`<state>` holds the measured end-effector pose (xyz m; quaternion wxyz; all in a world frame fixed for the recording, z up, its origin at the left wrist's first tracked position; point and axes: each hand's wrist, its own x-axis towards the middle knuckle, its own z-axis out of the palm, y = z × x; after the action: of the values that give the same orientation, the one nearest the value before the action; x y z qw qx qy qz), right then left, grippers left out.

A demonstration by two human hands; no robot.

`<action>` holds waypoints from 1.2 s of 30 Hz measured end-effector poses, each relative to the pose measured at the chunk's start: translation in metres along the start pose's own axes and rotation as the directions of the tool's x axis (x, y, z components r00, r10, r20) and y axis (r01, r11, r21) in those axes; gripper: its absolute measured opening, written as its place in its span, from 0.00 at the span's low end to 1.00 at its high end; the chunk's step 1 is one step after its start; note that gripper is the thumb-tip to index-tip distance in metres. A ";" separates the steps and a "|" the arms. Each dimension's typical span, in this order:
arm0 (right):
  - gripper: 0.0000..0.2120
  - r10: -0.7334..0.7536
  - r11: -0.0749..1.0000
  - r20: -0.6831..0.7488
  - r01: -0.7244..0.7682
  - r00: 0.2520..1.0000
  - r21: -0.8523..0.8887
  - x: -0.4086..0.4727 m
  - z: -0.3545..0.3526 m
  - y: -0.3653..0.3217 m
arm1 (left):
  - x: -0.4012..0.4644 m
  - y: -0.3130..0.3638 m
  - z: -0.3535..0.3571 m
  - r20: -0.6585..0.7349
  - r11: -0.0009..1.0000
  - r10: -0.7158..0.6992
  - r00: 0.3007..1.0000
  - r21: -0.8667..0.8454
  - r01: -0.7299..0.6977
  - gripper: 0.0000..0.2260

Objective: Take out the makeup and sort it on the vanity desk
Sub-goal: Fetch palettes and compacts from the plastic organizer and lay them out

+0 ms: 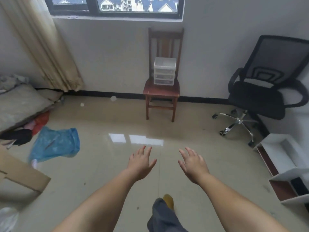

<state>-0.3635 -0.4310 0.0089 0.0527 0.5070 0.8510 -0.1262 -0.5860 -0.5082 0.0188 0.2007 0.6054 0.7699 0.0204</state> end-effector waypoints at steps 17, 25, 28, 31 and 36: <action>0.26 -0.005 0.999 0.073 0.008 0.997 -0.045 0.445 -0.097 0.020 | 0.415 -0.082 -0.135 -0.021 0.999 -0.044 0.999 -0.007 0.044 0.29; 0.25 0.180 0.978 0.081 -0.187 0.980 0.093 0.616 -0.131 0.010 | 0.617 -0.124 -0.226 0.027 0.992 0.083 0.996 0.090 -0.085 0.28; 0.25 0.223 0.964 0.128 -0.238 0.966 0.117 0.663 -0.133 0.020 | 0.680 -0.120 -0.238 0.075 0.986 0.119 0.990 0.109 -0.127 0.28; 0.25 0.254 0.951 0.168 -0.278 0.953 0.139 0.712 -0.136 0.038 | 0.738 -0.108 -0.243 0.113 0.980 0.161 0.980 0.103 -0.173 0.28; 0.25 0.238 0.939 0.255 -0.289 0.937 0.188 0.817 -0.139 0.075 | 0.848 -0.087 -0.243 0.108 0.982 0.172 0.979 0.055 -0.178 0.28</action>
<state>-0.6854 0.3345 -0.0477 0.1098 0.6017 0.7436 -0.2700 -0.9055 0.3175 -0.0225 0.2179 0.6772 0.7026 -0.0179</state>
